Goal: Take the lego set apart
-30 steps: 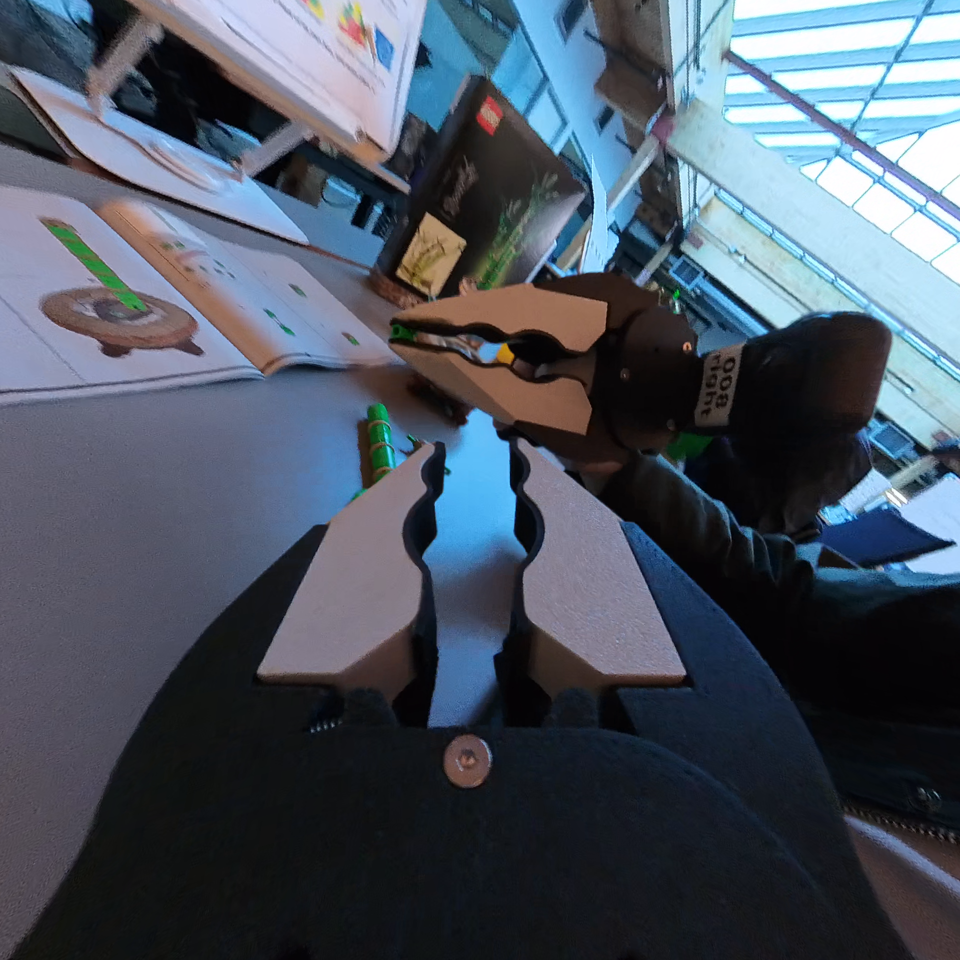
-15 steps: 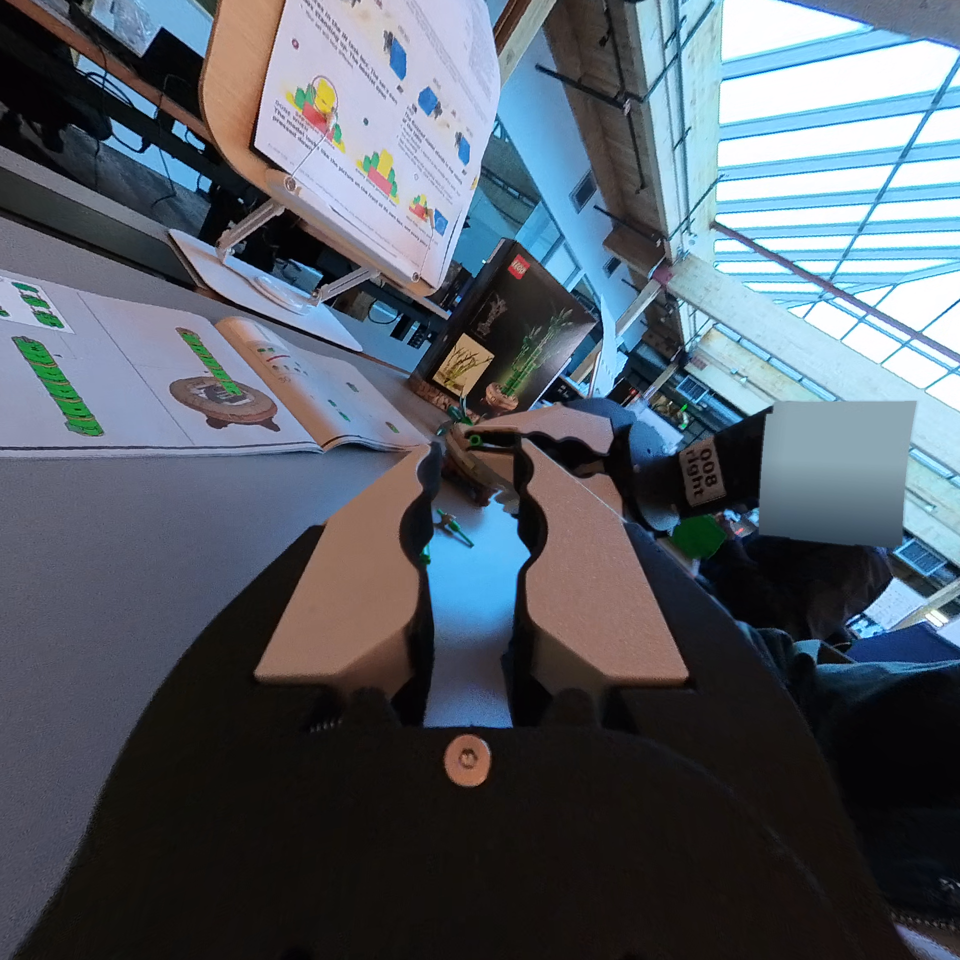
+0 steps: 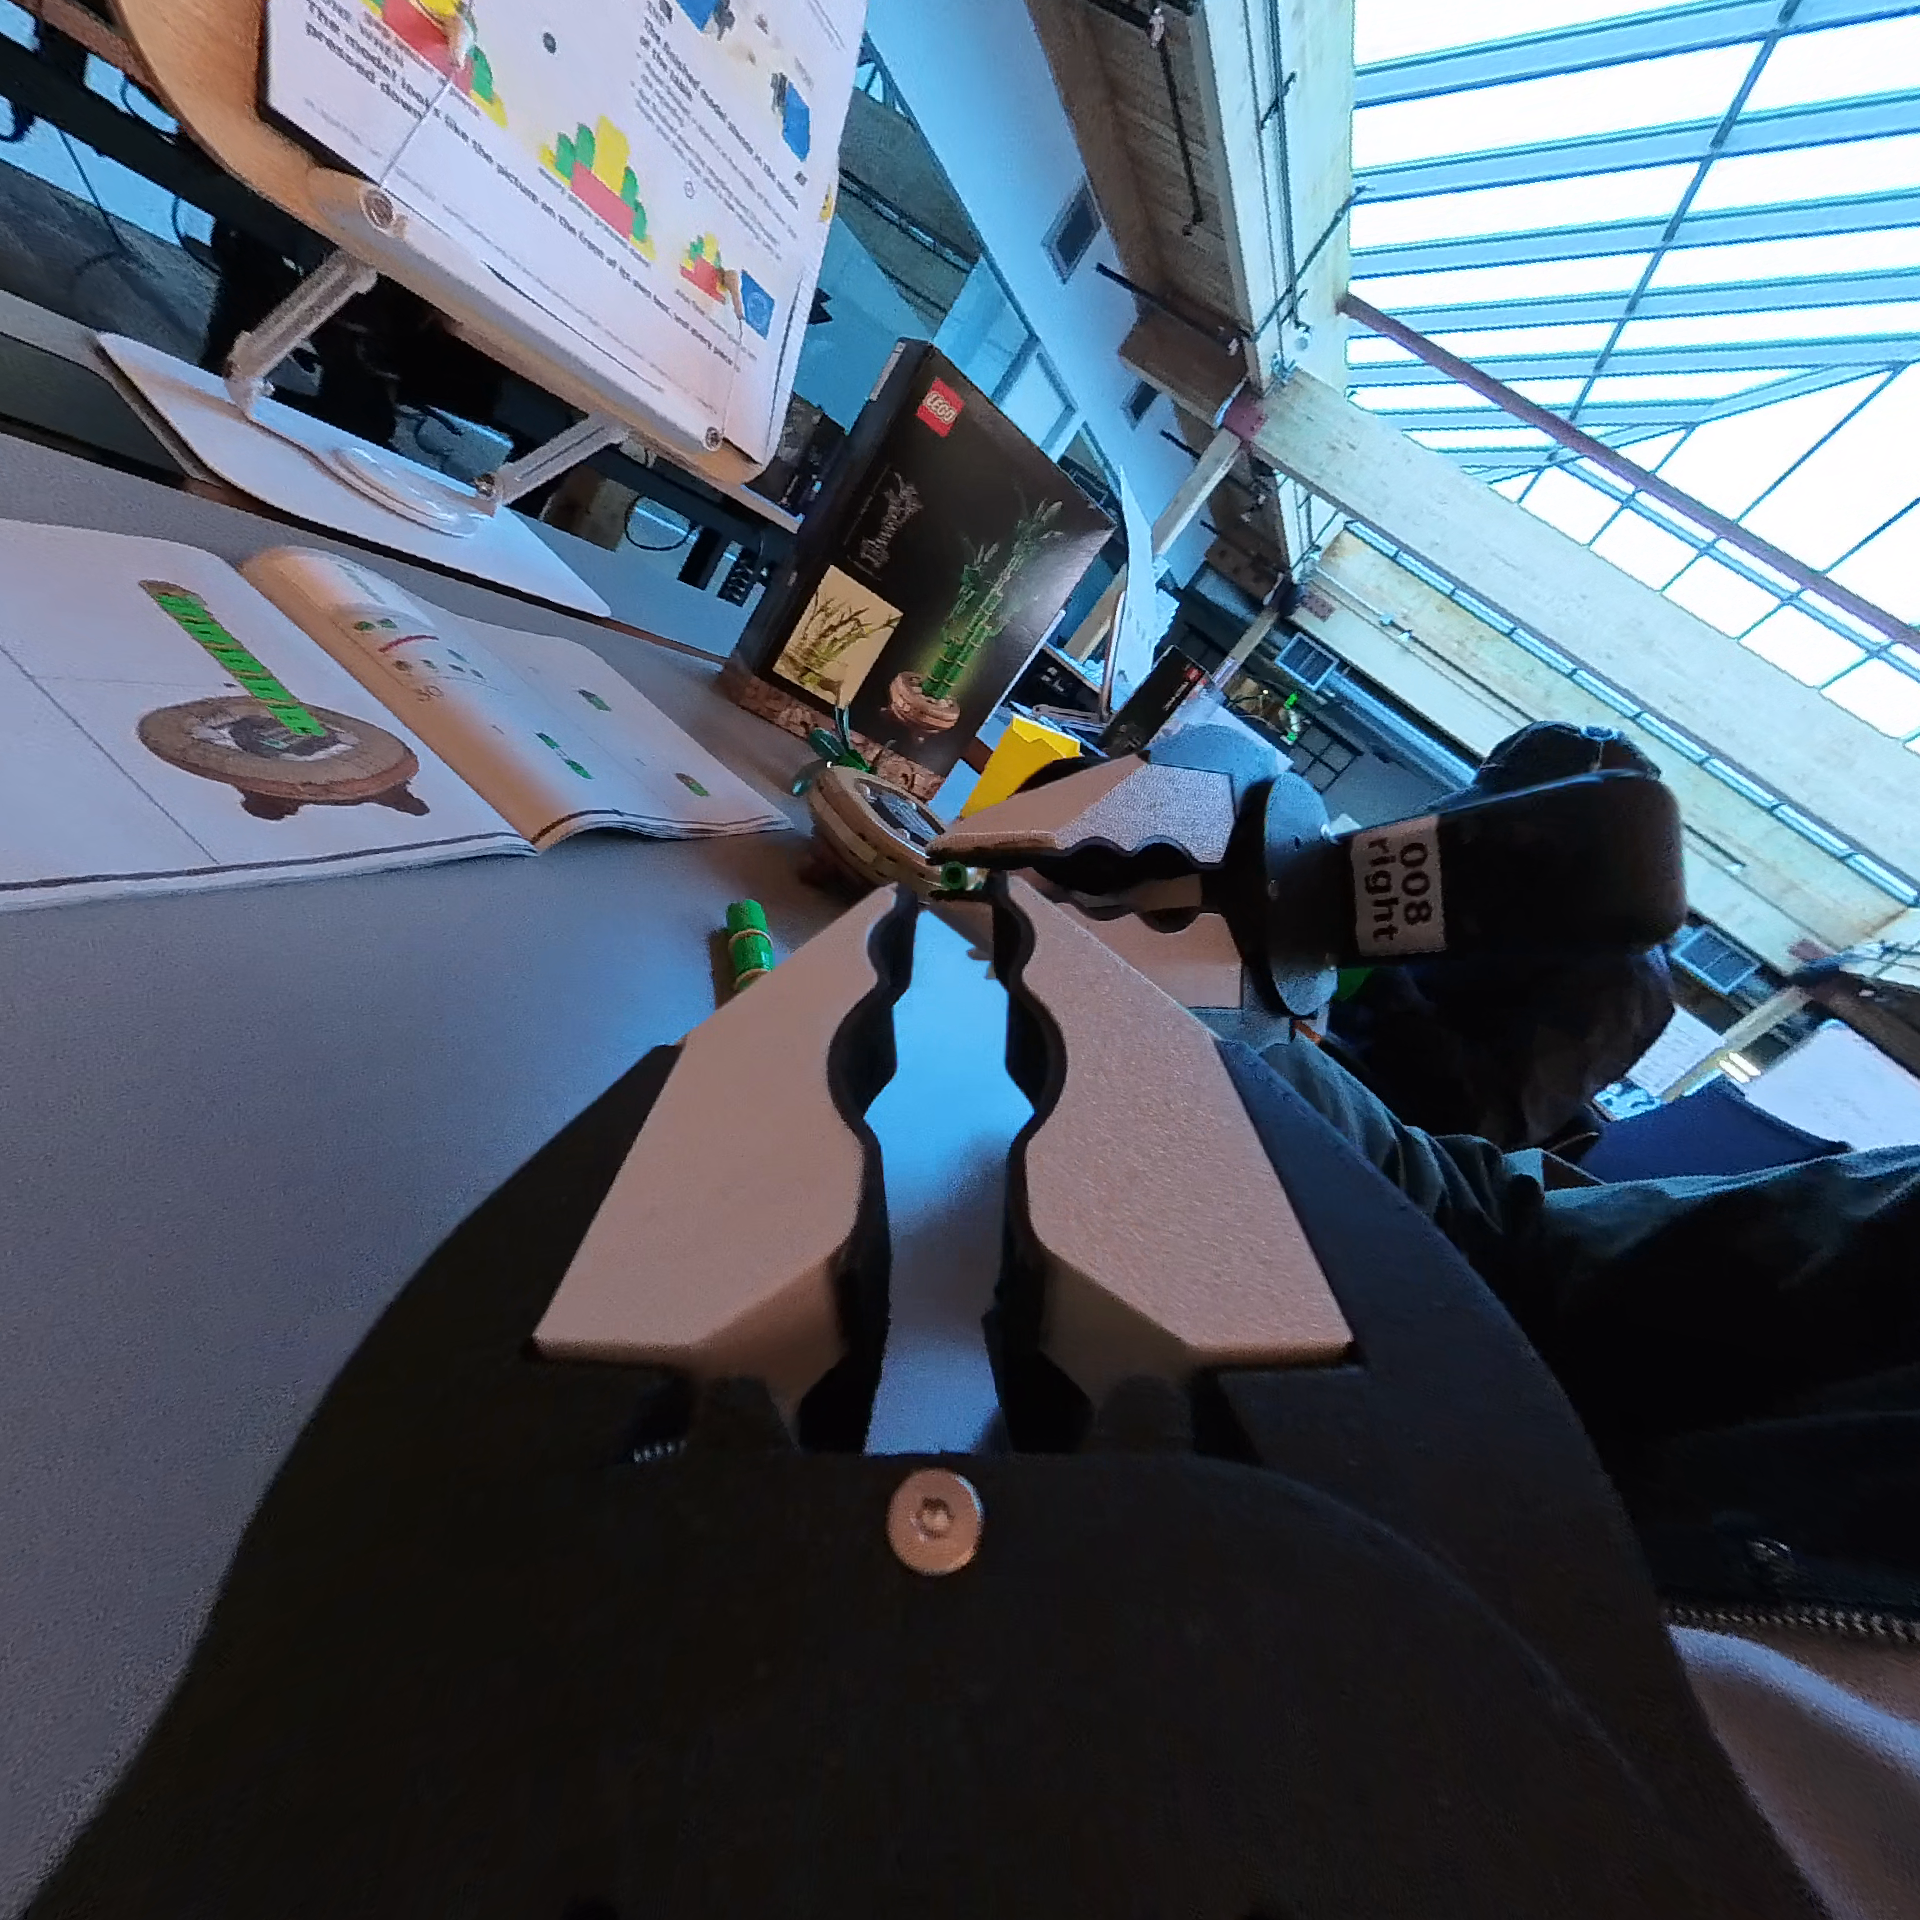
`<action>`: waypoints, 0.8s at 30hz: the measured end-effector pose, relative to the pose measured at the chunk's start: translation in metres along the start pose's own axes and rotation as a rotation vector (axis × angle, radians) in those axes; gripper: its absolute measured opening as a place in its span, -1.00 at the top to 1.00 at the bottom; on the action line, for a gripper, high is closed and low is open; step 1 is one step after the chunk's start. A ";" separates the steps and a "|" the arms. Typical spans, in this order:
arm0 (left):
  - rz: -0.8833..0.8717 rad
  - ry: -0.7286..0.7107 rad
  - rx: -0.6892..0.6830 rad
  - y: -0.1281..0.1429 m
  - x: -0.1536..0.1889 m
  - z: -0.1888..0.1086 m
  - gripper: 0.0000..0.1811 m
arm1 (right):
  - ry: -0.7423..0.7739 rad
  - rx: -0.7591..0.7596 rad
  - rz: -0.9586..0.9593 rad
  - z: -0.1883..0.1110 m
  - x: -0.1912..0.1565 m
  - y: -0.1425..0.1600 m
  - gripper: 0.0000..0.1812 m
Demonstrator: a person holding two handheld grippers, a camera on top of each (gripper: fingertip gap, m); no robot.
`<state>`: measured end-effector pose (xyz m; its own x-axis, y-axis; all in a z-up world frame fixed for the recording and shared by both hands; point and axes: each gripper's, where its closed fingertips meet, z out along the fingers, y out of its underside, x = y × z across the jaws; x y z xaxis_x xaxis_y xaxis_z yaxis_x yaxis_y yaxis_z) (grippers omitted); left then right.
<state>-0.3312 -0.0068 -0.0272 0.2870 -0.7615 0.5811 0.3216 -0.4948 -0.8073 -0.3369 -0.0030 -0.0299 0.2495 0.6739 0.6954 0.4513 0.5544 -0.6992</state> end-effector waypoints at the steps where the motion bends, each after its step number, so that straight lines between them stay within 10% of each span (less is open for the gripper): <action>1: -0.009 0.004 -0.001 0.000 0.000 0.000 0.86 | 0.000 -0.003 -0.012 0.000 -0.001 0.000 0.95; 24: 0.094 -0.007 0.003 -0.003 0.004 -0.002 0.97 | -0.049 -0.017 0.012 -0.003 -0.004 0.005 0.79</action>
<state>-0.3325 -0.0091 -0.0227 0.3227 -0.8013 0.5038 0.2961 -0.4201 -0.8578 -0.3333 -0.0040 -0.0356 0.2132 0.7034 0.6781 0.4629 0.5385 -0.7041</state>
